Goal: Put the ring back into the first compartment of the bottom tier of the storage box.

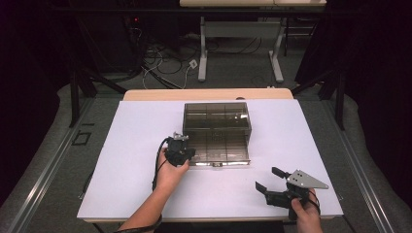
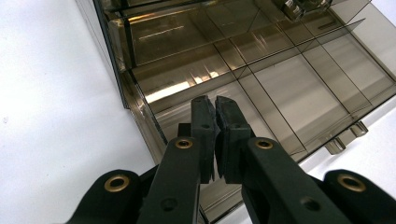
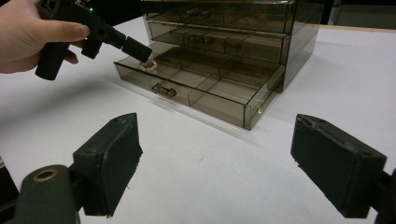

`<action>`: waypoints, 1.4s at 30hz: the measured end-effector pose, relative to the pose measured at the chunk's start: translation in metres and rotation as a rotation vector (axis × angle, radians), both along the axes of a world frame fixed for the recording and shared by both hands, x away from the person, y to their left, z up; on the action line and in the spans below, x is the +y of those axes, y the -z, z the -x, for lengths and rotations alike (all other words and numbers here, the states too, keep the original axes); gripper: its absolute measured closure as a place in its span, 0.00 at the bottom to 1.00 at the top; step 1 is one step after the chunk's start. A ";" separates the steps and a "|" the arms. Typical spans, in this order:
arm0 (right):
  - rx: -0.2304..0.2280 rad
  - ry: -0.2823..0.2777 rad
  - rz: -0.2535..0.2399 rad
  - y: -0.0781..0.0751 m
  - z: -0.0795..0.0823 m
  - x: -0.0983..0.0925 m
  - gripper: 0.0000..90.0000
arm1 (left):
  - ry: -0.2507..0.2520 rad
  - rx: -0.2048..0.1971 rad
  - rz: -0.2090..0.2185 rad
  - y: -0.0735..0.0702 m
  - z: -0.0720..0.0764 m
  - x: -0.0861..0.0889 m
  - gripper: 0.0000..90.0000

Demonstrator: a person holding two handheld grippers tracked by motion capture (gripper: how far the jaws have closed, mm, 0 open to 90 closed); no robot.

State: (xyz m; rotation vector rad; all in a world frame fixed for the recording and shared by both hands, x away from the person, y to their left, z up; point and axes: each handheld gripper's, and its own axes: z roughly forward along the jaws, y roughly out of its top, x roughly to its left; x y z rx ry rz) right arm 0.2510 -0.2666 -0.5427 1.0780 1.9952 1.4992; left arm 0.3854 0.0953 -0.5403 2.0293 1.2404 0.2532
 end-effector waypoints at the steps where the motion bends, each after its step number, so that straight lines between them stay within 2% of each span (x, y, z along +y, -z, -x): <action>1: -0.001 -0.001 0.003 0.000 0.000 0.000 0.17 | 0.000 -0.004 -0.003 0.000 0.000 0.000 0.97; 10: -0.003 0.004 -0.001 0.000 0.000 0.000 0.17 | -0.001 -0.007 -0.005 0.000 -0.001 0.000 0.96; 18: -0.004 0.004 -0.002 0.000 0.000 0.000 0.17 | -0.022 -0.023 0.008 -0.002 -0.001 0.000 0.87; 23: -0.004 0.004 -0.001 0.000 0.000 -0.001 0.17 | -0.023 -0.024 0.019 -0.003 -0.001 0.002 0.84; 42: -0.003 0.001 0.002 0.000 0.000 0.000 0.17 | -0.014 -0.074 0.031 -0.011 0.005 0.004 0.64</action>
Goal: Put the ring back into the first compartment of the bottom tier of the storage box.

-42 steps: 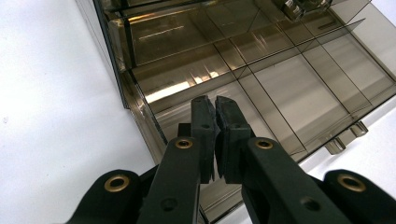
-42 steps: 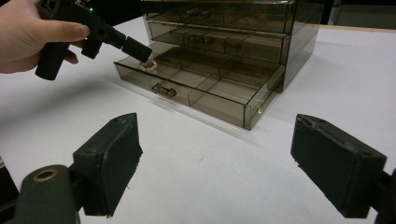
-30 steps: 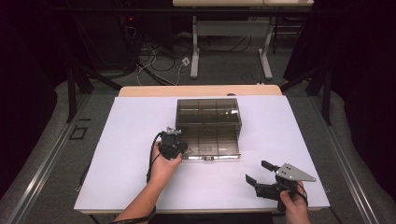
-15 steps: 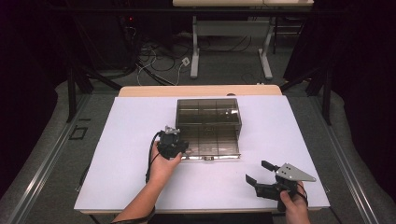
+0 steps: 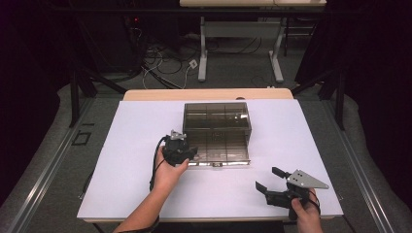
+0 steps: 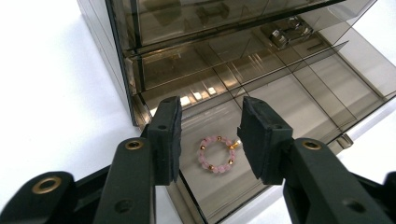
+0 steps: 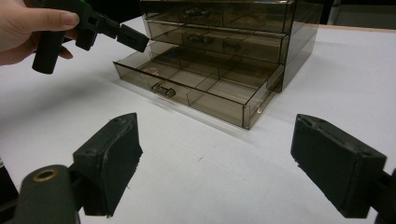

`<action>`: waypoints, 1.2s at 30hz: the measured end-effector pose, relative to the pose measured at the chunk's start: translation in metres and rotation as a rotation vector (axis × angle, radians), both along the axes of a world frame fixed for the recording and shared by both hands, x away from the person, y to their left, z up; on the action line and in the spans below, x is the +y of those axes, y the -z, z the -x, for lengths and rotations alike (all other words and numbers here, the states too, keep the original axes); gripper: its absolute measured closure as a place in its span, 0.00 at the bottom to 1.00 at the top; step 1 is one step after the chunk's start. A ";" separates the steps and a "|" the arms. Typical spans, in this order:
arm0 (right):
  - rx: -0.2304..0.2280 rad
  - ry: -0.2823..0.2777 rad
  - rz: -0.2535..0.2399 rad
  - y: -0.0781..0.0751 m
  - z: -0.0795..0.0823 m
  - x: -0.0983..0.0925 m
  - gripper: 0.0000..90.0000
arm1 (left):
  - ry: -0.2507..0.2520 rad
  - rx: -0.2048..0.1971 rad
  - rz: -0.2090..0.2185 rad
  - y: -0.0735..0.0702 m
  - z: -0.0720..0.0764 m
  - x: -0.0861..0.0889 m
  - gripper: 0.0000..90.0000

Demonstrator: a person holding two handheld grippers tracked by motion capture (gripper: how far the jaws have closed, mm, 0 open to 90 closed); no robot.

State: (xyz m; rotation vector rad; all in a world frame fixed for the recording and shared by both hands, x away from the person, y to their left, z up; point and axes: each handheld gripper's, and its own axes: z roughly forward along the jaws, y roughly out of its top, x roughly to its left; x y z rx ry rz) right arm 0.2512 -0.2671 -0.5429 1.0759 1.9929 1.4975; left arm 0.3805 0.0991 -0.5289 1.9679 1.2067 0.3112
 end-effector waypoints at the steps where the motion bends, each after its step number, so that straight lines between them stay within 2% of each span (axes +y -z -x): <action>1: 0.001 -0.001 0.001 0.000 0.000 0.000 0.17 | 0.000 -0.001 0.001 0.000 0.000 0.000 0.63; 6: 0.001 0.000 0.001 0.000 0.000 0.000 0.17 | 0.008 -0.021 -0.007 -0.002 0.002 0.000 0.58; 14: 0.004 0.001 0.003 0.000 0.000 0.000 0.17 | -0.001 -0.031 0.007 -0.004 0.005 -0.001 0.50; 20: 0.002 0.000 0.004 0.000 0.000 0.001 0.17 | 0.002 -0.049 -0.006 -0.007 0.009 -0.001 0.43; 22: 0.006 -0.007 0.006 0.000 0.000 0.001 0.17 | 0.006 -0.062 -0.022 -0.008 0.010 -0.001 0.41; 25: 0.007 -0.009 0.006 0.000 0.000 0.001 0.17 | 0.005 -0.069 -0.021 -0.010 0.013 -0.001 0.38; 28: 0.005 -0.007 0.005 0.000 0.000 0.001 0.17 | 0.011 -0.080 -0.020 -0.013 0.015 -0.002 0.38; 32: 0.006 -0.004 0.006 0.000 0.000 0.001 0.17 | 0.039 -0.072 -0.014 -0.016 0.019 -0.003 0.38; 36: 0.002 -0.006 0.004 0.000 0.000 0.001 0.17 | 0.037 -0.079 -0.001 -0.017 0.022 -0.006 0.37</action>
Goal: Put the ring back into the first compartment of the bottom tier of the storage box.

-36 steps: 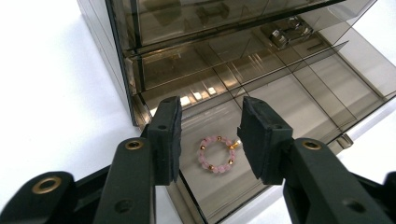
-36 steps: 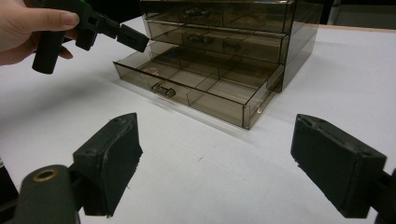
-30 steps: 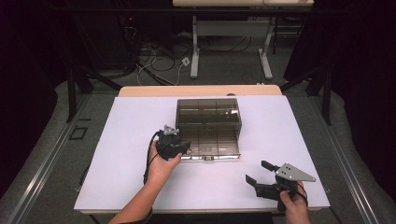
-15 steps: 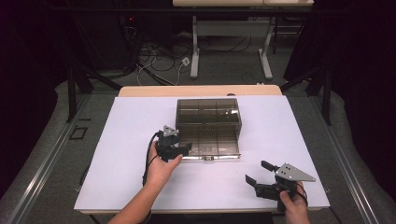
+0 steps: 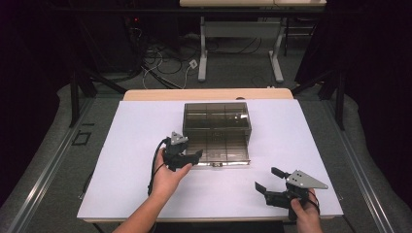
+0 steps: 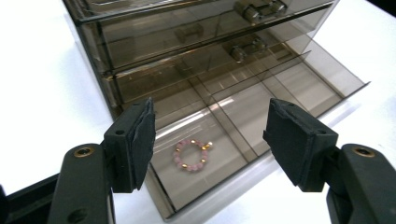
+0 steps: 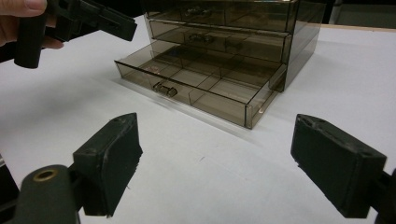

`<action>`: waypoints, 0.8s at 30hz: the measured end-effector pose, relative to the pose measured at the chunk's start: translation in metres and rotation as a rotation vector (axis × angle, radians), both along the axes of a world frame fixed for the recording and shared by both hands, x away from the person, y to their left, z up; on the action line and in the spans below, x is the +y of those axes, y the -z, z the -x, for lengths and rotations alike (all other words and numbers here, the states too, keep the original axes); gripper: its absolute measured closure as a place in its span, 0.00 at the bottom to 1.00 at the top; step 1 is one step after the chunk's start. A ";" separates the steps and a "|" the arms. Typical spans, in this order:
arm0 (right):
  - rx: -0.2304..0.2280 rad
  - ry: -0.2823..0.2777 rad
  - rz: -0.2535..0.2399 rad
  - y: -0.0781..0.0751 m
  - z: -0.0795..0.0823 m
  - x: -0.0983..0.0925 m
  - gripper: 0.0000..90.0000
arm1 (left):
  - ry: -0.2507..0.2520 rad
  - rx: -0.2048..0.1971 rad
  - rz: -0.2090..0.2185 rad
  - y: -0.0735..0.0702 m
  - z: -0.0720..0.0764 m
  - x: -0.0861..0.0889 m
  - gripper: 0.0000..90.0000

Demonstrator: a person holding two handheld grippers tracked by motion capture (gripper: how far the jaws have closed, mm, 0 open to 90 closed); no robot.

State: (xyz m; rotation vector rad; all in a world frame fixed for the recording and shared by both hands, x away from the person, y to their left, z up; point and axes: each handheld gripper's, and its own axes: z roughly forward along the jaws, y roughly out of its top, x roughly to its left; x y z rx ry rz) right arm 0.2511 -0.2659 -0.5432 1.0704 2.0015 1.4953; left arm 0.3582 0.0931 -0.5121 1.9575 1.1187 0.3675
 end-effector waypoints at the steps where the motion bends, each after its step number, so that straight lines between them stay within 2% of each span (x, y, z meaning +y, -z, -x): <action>1: 0.002 0.002 -0.001 0.000 0.000 0.000 0.17 | 0.003 0.004 -0.003 -0.001 0.001 0.000 0.37; 17: 0.003 0.003 0.000 0.000 0.000 0.000 0.17 | 0.042 0.018 0.030 0.000 0.014 -0.005 0.41; 24: 0.004 0.000 0.001 0.000 0.000 0.000 0.17 | 0.066 0.029 0.019 0.003 0.020 -0.011 0.45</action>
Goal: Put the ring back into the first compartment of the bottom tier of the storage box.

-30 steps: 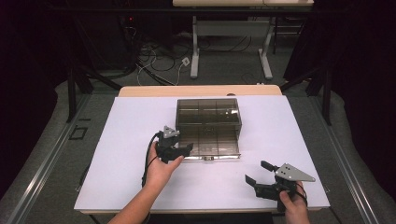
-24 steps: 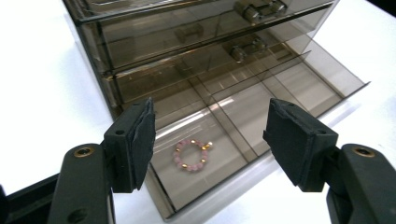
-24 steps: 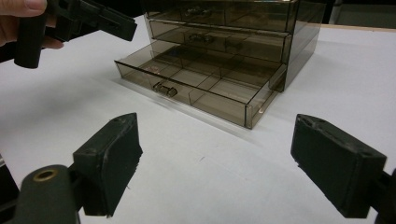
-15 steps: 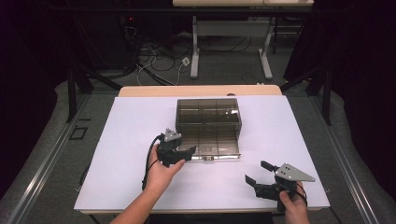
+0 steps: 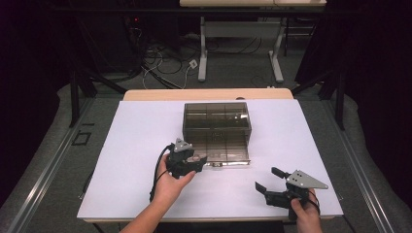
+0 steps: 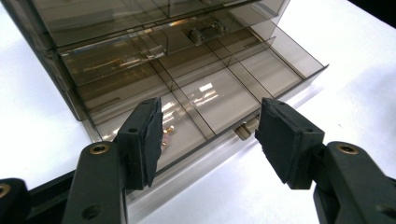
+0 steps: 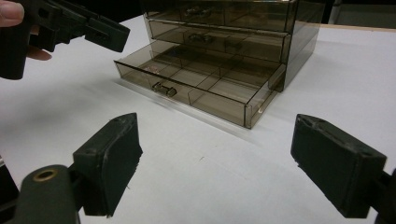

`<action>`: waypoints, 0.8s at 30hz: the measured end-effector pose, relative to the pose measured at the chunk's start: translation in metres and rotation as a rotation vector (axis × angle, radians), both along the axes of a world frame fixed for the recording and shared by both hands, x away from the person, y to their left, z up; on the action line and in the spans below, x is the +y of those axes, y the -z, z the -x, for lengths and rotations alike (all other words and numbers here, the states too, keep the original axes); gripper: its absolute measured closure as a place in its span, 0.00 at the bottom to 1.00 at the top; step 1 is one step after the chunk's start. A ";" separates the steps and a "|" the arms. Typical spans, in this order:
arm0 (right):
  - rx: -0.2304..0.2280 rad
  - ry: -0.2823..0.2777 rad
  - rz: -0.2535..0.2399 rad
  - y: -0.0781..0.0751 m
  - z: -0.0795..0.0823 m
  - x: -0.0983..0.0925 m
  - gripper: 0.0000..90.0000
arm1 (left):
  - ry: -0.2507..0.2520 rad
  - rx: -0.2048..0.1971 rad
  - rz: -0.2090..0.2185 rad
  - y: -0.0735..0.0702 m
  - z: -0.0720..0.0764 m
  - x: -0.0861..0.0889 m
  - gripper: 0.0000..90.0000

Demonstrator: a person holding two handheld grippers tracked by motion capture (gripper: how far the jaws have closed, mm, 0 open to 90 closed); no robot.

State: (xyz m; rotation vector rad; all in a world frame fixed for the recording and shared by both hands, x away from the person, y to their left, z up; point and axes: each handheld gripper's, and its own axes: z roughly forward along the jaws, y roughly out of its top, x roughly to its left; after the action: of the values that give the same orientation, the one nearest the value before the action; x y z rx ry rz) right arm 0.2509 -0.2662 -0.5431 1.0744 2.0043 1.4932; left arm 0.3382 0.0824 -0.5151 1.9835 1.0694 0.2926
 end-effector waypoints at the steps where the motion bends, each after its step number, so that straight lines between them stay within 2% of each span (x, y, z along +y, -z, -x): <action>1: 0.002 -0.002 0.002 0.000 0.000 0.000 0.17 | -0.001 -0.001 0.003 0.000 0.001 -0.001 0.46; 9: 0.008 -0.004 0.009 0.000 0.000 -0.001 0.17 | 0.022 -0.007 0.005 0.003 0.006 -0.006 0.53; 24: 0.002 0.001 0.003 0.000 0.000 -0.001 0.17 | 0.037 0.046 0.004 0.014 0.012 -0.013 0.66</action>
State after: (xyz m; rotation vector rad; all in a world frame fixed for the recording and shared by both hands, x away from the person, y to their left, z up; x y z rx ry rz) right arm 0.2507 -0.2667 -0.5428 1.0758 2.0064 1.4892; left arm 0.3261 0.0697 -0.5291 2.0132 1.0602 0.2257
